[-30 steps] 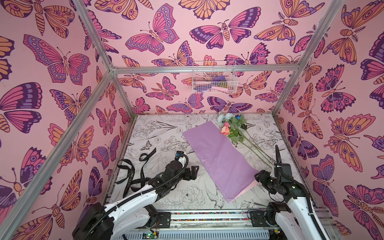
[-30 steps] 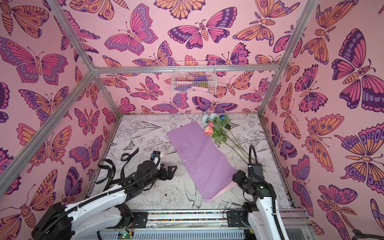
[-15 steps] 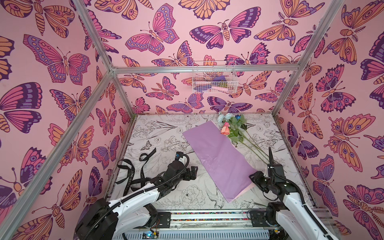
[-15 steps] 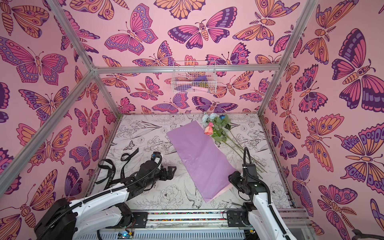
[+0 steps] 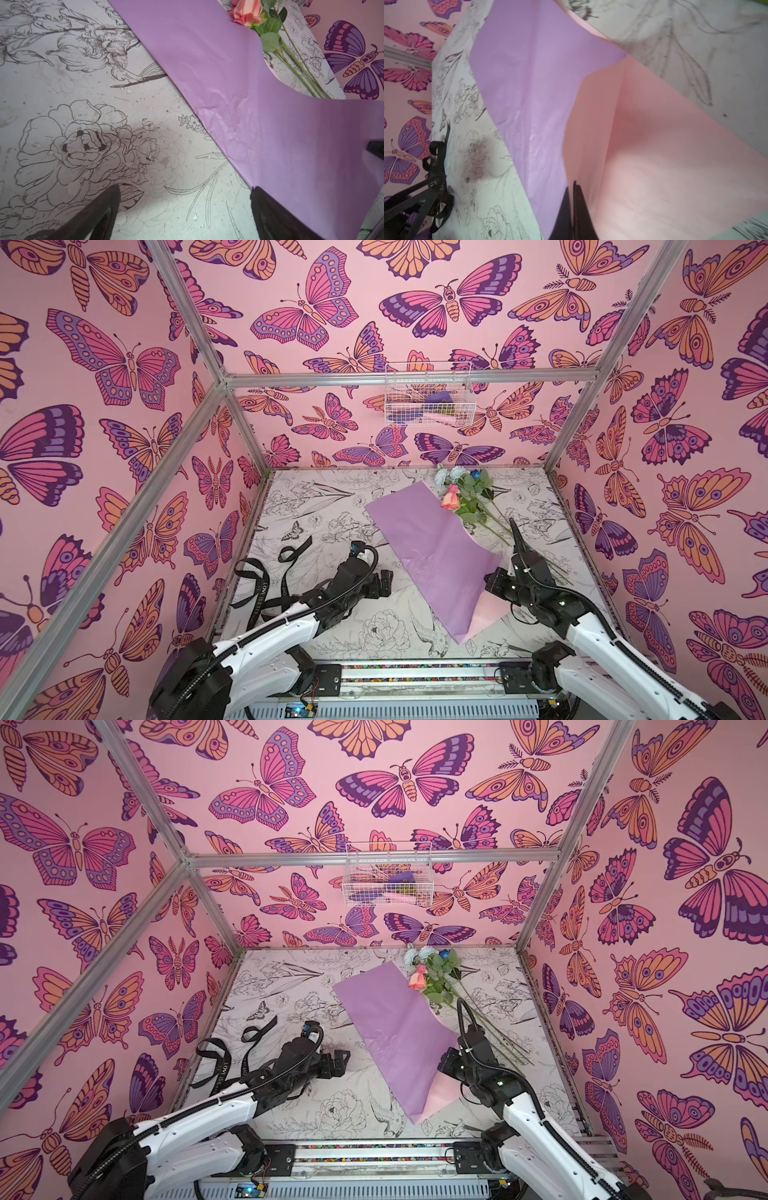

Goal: Tie the bouquet of fake flowers
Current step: 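Reach the right gripper to the lavender paper corner while the left arm advances, then grasp the paper corner with the right gripper and lift it toward the left gripper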

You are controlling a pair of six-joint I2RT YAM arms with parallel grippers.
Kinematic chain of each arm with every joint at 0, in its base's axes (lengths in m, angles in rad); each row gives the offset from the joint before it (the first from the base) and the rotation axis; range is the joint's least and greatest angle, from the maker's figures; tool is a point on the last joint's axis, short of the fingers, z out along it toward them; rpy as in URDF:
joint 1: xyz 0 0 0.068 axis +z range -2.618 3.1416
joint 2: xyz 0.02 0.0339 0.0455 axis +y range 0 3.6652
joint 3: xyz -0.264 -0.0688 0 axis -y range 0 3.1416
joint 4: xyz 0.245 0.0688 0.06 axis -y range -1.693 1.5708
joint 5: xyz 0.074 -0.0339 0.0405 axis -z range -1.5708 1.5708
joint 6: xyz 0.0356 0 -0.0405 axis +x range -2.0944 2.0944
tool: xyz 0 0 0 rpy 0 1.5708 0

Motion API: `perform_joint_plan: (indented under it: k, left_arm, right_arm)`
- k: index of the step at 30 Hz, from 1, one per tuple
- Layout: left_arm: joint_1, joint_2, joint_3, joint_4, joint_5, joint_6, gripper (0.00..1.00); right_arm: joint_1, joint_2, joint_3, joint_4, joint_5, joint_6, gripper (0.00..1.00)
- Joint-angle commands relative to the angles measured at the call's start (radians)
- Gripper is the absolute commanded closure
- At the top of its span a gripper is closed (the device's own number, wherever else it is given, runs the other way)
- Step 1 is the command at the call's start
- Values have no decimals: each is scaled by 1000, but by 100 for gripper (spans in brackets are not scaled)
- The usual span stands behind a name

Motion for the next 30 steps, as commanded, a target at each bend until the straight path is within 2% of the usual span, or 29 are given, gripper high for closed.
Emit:
perform_joint_plan:
  k: [1,7,12,16,20,24,30]
  left_arm:
    - [-5,-40,28,-70,8,54,0]
    - [-9,-176,17,-51,214,237,3]
    - [-36,-305,-46,-31,282,262,3]
    - [-95,-339,-65,-19,306,250,3]
    - [-153,-320,-66,7,286,208,2]
    - [-187,-268,-78,53,209,168,2]
    - [-187,-198,-95,72,-18,84,8]
  right_arm:
    - [138,75,118,-17,165,-4,100]
    - [338,315,333,3,253,-41,100]
    - [406,523,473,96,181,-62,100]
    - [420,653,565,147,110,-65,100]
    - [429,733,634,167,75,-65,100]
    - [439,761,667,187,57,-59,100]
    - [458,796,690,185,47,-63,100]
